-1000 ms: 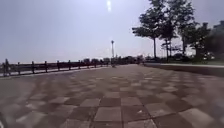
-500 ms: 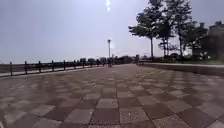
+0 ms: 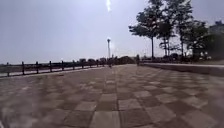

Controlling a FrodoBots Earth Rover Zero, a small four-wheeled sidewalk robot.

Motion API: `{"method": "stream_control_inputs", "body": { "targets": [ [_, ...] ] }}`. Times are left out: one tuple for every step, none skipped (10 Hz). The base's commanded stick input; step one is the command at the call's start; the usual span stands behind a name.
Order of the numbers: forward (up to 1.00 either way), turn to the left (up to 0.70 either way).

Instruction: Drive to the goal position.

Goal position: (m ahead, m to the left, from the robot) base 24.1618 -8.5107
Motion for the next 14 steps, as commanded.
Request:
{"method": "stream_control_inputs", "body": {
  "targets": [
    [0.91,0.01],
    [0.91,0.01],
    [0.91,0.01],
    [0.91,0.08],
    [0.91,0.19],
    [0.91,0.07],
    [0.91,0.01],
    [0.91,0.01],
    [0.91,0.01],
    [0.91,0.01],
    [0.91,0.01],
    [0.91,0.01],
    [0.91,0.01],
    [0.91,0.01]
  ]
}}
